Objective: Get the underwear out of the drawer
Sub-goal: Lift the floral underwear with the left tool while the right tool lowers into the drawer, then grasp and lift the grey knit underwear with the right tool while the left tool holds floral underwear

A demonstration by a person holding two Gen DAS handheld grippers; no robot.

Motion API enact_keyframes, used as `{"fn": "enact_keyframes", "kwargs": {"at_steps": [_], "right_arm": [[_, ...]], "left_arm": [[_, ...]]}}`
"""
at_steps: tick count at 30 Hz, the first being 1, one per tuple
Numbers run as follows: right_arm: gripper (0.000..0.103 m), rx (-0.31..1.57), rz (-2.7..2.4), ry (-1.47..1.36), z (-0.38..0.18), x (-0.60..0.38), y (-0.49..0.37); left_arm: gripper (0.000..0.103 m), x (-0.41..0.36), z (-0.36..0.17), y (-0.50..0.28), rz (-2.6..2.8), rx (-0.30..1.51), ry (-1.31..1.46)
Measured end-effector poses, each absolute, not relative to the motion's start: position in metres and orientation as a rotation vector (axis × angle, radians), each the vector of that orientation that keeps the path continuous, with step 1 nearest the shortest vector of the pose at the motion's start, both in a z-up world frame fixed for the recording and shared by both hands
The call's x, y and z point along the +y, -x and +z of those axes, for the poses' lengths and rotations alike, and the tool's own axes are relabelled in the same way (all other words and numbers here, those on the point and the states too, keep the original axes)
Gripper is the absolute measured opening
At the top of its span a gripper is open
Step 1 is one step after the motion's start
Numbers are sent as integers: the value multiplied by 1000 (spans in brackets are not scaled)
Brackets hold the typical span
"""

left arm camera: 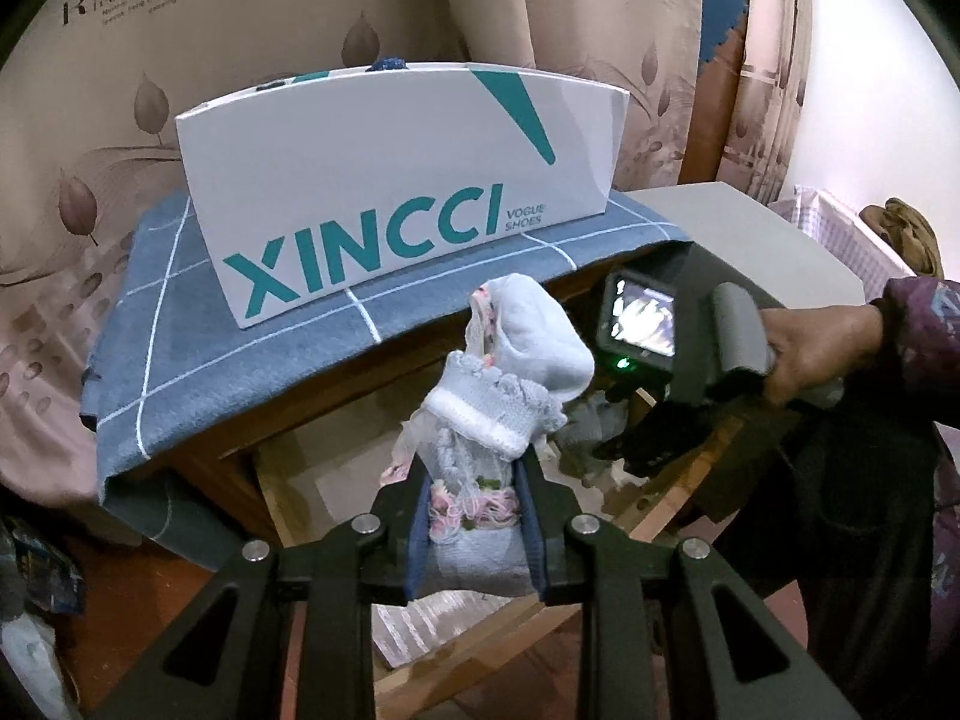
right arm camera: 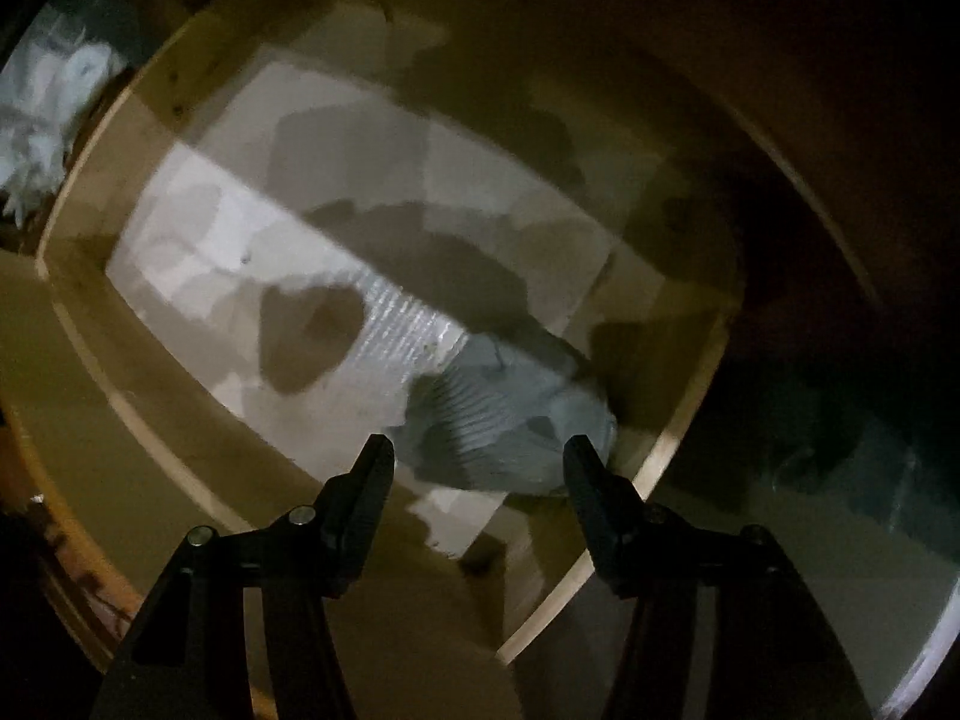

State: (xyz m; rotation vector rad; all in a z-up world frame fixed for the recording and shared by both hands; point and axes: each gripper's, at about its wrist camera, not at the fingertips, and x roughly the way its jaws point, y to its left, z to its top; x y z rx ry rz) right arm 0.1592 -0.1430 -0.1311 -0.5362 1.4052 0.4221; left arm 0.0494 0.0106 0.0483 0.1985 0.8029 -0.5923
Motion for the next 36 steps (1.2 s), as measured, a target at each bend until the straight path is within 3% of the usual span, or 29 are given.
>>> {"fn": "enact_keyframes", "kwargs": {"at_steps": [5, 9, 16, 32, 35, 36], "right_arm": [[58, 1427, 470, 624, -149, -138, -164], [73, 1448, 527, 644, -152, -136, -170], [88, 1444, 538, 761, -163, -132, -176], [91, 1381, 534, 885, -176, -125, -190], [87, 1357, 522, 907, -173, -123, -187], [80, 1352, 532, 913, -172, -120, -185]], "left_arm": [[27, 9, 47, -51, -596, 813, -200], [28, 8, 44, -52, -593, 825, -204], [28, 8, 41, -55, -595, 842, -193], [28, 8, 38, -56, -598, 856, -200], [28, 9, 38, -56, -595, 854, -197], [28, 9, 38, -56, -594, 854, -197]]}}
